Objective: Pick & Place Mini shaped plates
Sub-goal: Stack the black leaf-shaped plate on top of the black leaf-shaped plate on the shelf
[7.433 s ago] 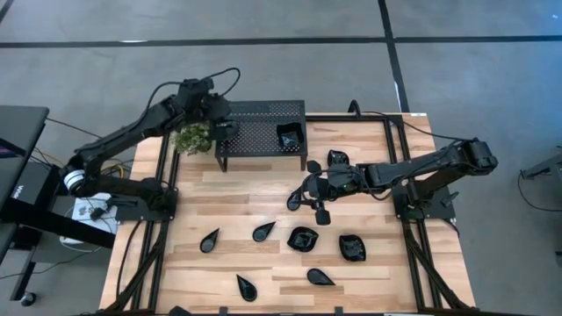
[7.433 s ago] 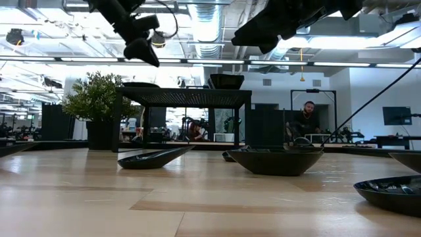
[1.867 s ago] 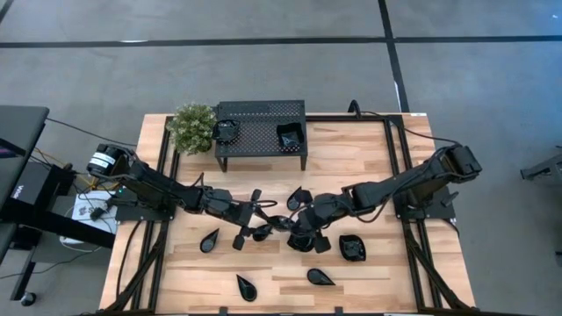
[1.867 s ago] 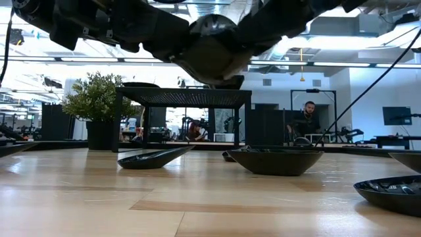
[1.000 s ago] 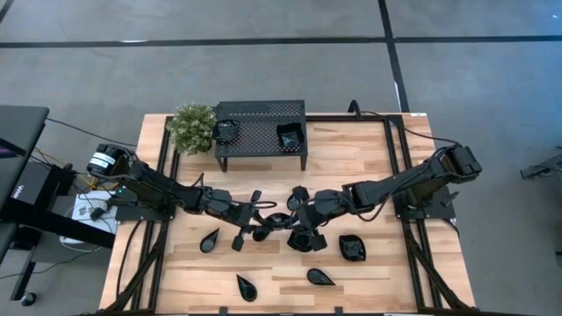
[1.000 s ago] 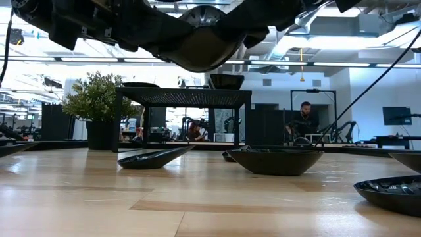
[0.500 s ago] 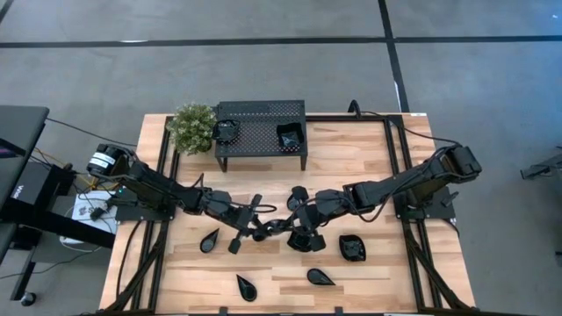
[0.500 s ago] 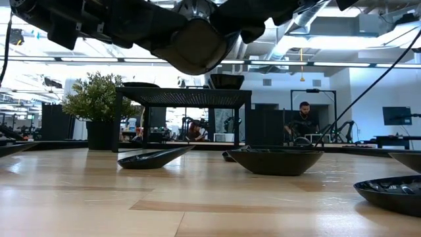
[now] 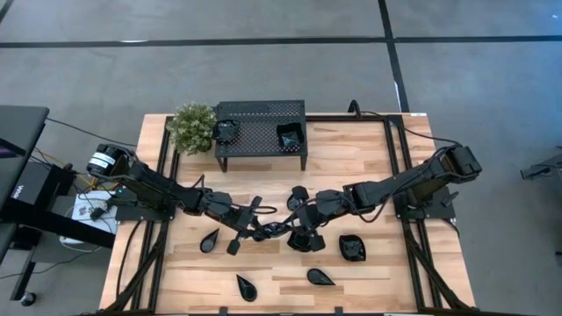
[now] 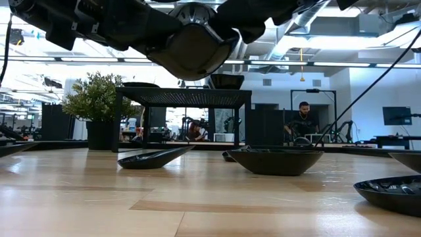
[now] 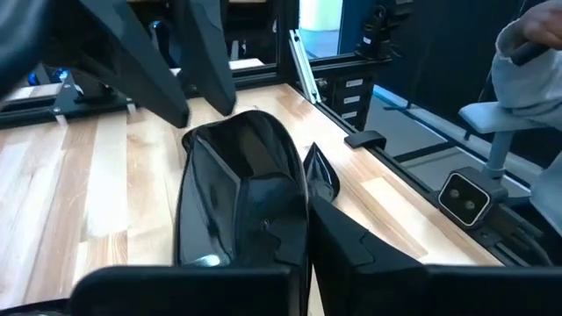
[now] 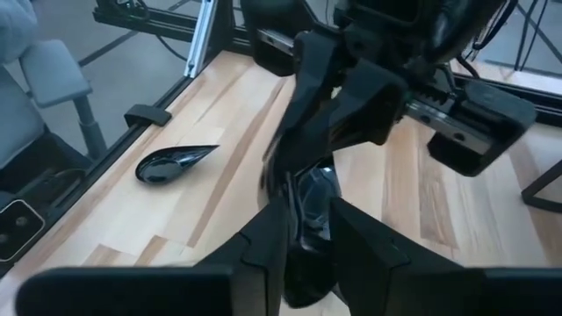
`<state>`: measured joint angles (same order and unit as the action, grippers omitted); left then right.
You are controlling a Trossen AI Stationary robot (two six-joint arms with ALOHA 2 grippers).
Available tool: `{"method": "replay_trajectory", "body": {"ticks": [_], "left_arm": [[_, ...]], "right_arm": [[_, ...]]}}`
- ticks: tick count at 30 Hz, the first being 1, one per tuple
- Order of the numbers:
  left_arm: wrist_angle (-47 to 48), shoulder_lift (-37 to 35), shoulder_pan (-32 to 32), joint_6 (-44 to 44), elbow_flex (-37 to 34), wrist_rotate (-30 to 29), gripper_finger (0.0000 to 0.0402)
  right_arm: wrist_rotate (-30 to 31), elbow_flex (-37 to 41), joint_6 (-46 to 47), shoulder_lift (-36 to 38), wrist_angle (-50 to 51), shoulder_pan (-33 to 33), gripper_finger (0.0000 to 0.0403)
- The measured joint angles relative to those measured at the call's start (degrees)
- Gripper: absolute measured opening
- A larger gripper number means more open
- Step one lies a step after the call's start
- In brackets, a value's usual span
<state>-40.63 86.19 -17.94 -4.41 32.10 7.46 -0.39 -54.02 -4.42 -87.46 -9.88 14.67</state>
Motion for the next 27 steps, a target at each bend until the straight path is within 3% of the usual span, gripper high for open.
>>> {"method": "replay_trajectory", "body": {"ticks": [13, 19, 22, 27], "left_arm": [[1.2, 0.0, -0.5, 0.5, 0.0, 0.5, 0.0008], [16.9, -3.4, -1.7, 2.1, 0.0, 0.0, 0.0011], [27.6, -8.9, -2.7, 2.1, 0.0, -5.9, 0.0009], [38.9, -23.6, -4.6, -4.6, 0.0, -22.8, 0.0009]], "right_arm": [[-0.8, 0.0, 0.0, 0.0, 0.6, -0.6, 0.0082], [-0.6, 0.0, 3.0, 0.0, 2.1, -1.0, 0.0082], [-0.6, 0.0, 3.4, 0.0, 3.2, -1.0, 0.0082], [-0.6, 0.0, 3.4, 0.0, 3.5, -0.9, 0.0082]]}}
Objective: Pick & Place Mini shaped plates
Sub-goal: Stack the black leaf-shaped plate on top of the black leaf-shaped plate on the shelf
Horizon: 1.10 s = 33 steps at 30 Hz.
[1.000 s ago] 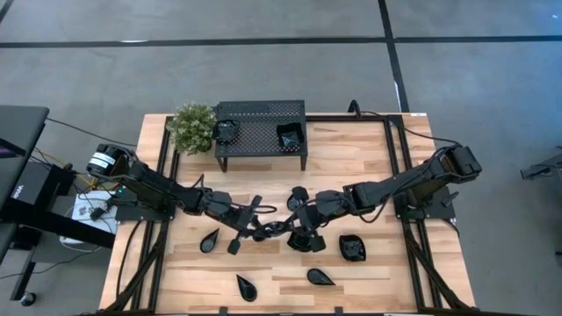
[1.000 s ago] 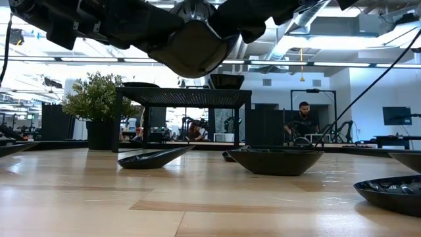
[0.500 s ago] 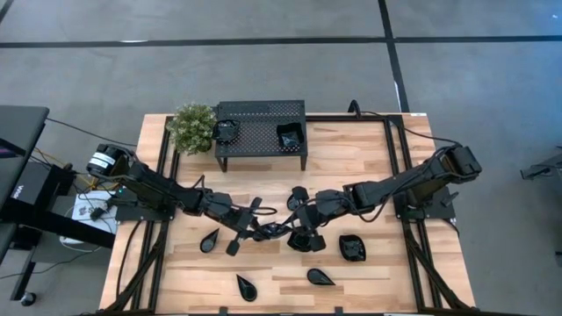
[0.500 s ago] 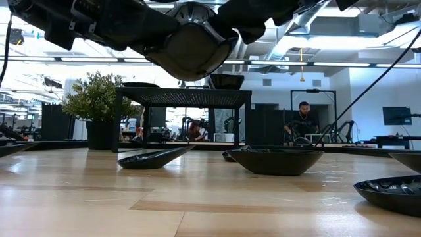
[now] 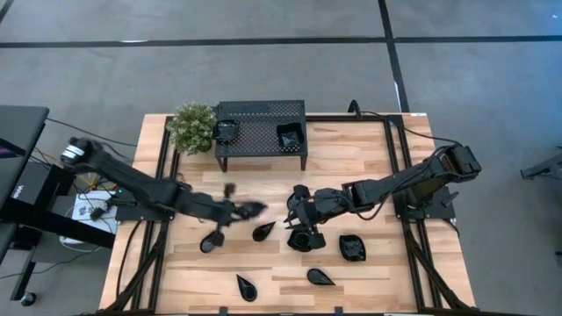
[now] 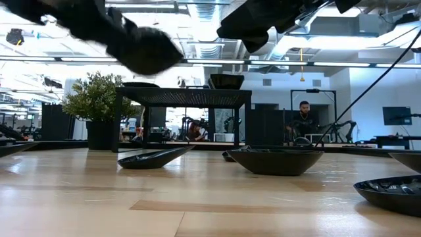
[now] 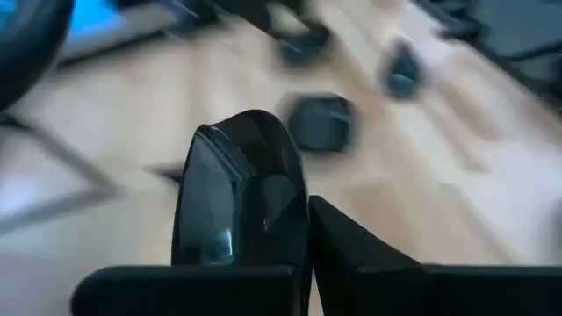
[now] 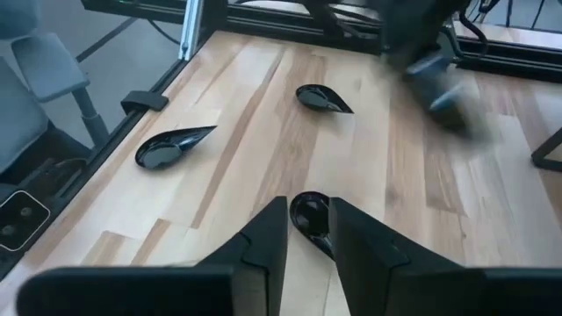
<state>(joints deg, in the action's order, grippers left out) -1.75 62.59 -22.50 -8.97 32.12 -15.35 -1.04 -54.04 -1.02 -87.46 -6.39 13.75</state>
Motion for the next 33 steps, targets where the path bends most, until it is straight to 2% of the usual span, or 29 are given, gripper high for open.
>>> {"method": "replay_trajectory", "body": {"ticks": [5, 9, 13, 15, 18, 19, 23, 27, 33], "left_arm": [[3.3, -14.1, 2.7, -11.3, 0.0, -15.2, 0.0012], [3.4, -21.8, 9.0, -21.4, 0.1, -19.3, 0.0008], [4.1, -24.9, 19.1, -26.5, 0.1, -18.9, 0.0009], [7.8, -24.8, 24.6, -28.6, 0.1, -15.1, 0.0009], [10.8, -22.0, 32.6, -31.2, 0.0, -6.6, 0.0008], [10.8, -20.9, 35.1, -32.1, 0.0, -5.4, 0.0008], [10.5, -16.6, 43.5, -35.5, 0.0, -5.4, 0.0009], [10.4, -13.3, 47.1, -35.5, 0.0, -4.2, 0.0008], [10.3, -11.7, 46.6, -35.4, 0.0, -4.2, 0.0021]], "right_arm": [[0.0, 0.0, 0.0, 0.0, 0.0, 0.0, 0.0082], [0.0, 0.0, 0.0, 0.0, 0.0, 0.0, 0.0081], [0.0, 0.0, -0.5, 0.0, 0.0, 0.0, 0.0082], [0.0, 0.0, -1.0, 0.0, 0.0, 0.0, 0.0081], [0.0, 0.0, -1.0, 0.0, 0.0, -0.2, 0.0081], [0.0, 0.0, -1.0, 0.0, 0.0, -0.3, 0.0082], [0.0, 0.0, -1.0, 0.0, 0.3, -0.8, 0.0082], [0.0, 0.0, -1.0, 0.0, 0.4, -0.8, 0.0082], [-0.2, 0.0, -1.0, 0.0, 0.5, -0.8, 0.0082]]}}
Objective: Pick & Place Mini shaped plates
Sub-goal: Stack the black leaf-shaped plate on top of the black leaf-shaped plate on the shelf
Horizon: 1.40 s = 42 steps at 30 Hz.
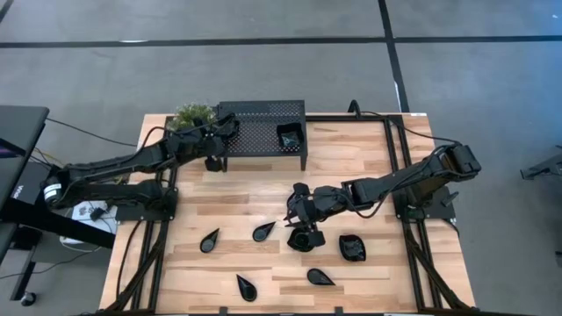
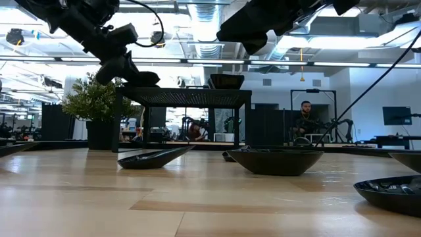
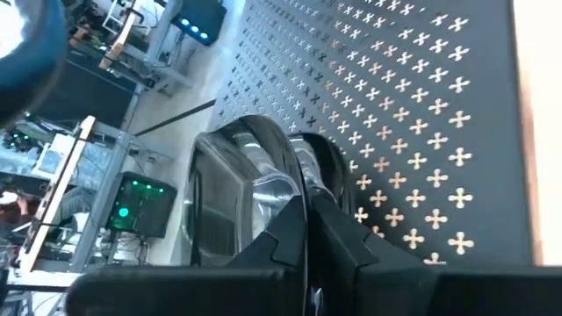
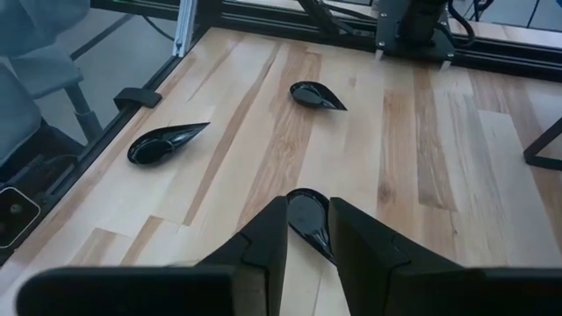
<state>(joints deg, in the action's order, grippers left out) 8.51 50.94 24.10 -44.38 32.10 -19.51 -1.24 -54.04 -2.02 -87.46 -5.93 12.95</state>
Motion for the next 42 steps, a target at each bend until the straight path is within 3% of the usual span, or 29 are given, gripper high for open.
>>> {"method": "replay_trajectory", "body": {"ticks": [6, 16, 24, 29, 31, 34, 36, 42], "left_arm": [[-0.2, 0.0, -0.1, -0.4, 0.0, -5.6, 0.0038], [-2.3, 0.0, -4.2, -0.4, 0.0, -6.6, 0.0098], [-5.5, 0.0, -12.6, -0.8, 0.0, -13.7, 0.0118], [-5.5, 0.0, -13.6, -2.1, 0.0, -23.1, 0.0116], [-5.5, 0.0, -13.6, -0.3, 0.0, -23.4, 0.0117], [-5.5, 0.1, -13.9, 3.6, 0.0, -20.1, 0.0117], [-5.4, 0.1, -15.4, 7.7, 0.0, -14.4, 0.0115], [-5.7, 0.1, -24.8, 20.3, 0.0, 16.0, 0.0103]], "right_arm": [[0.0, 0.0, 0.1, 0.0, 0.1, 0.0, 0.0082], [0.0, 0.0, 1.0, 0.0, 0.1, 0.1, 0.0082], [0.0, 0.0, 1.0, 0.0, 0.1, 0.1, 0.0082], [0.0, 0.0, 1.0, 0.0, 0.1, 0.1, 0.0082], [0.0, 0.0, 1.0, 0.0, 0.1, 0.1, 0.0082], [0.0, 0.0, 1.0, 0.0, 0.1, 0.1, 0.0082], [0.0, 0.0, 1.0, 0.0, 0.1, 0.1, 0.0082], [0.0, 0.0, 1.0, 0.0, 0.2, 0.1, 0.0082]]}}
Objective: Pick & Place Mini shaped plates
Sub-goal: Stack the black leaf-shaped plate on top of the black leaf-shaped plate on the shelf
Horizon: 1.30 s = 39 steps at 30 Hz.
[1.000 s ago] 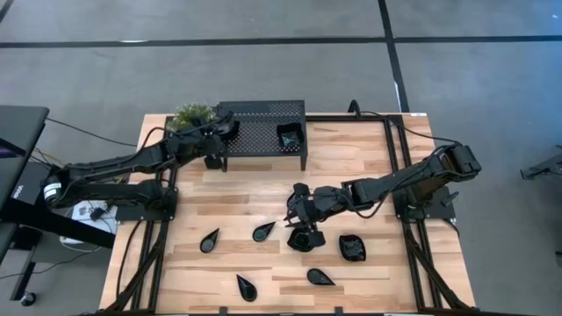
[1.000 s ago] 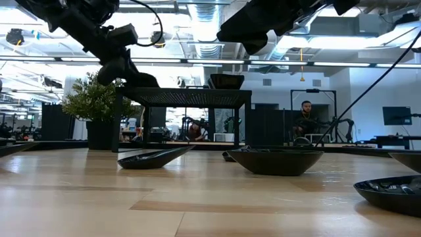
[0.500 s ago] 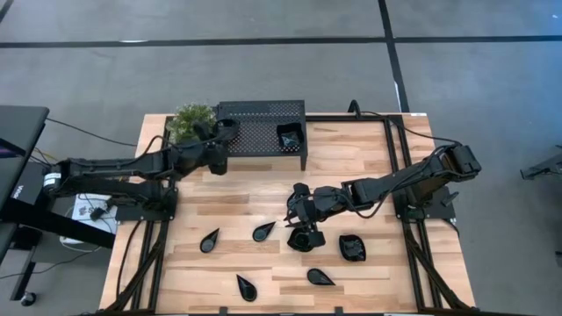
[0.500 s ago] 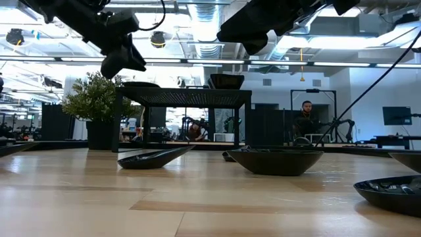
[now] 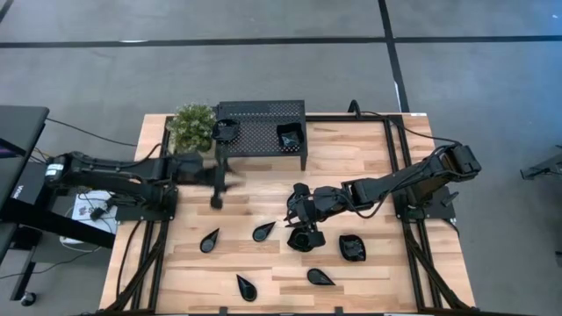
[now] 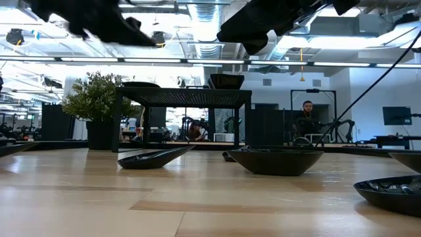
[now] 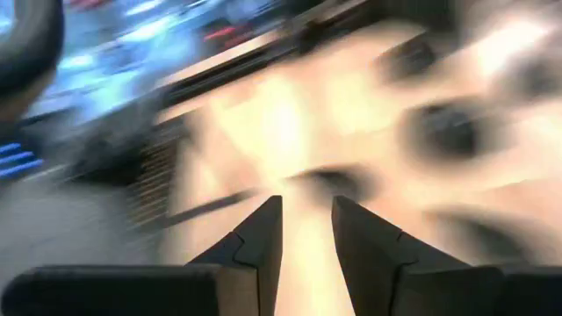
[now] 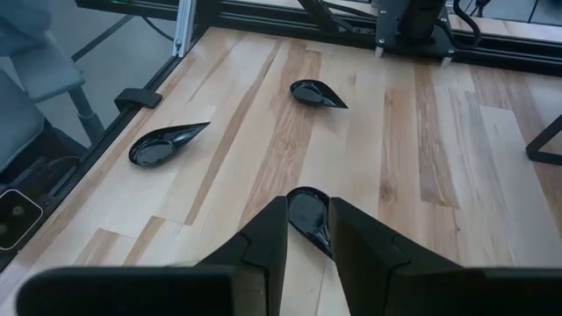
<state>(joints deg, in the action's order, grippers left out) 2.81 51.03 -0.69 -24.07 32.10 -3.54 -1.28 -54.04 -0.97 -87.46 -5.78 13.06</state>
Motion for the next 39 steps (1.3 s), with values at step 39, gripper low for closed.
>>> {"method": "replay_trajectory", "body": {"ticks": [39], "left_arm": [[-18.7, 17.7, -19.8, 15.4, 0.0, -2.6, 0.0097]], "right_arm": [[6.1, 0.0, 4.0, -11.0, 20.5, 13.8, 0.0082]]}}
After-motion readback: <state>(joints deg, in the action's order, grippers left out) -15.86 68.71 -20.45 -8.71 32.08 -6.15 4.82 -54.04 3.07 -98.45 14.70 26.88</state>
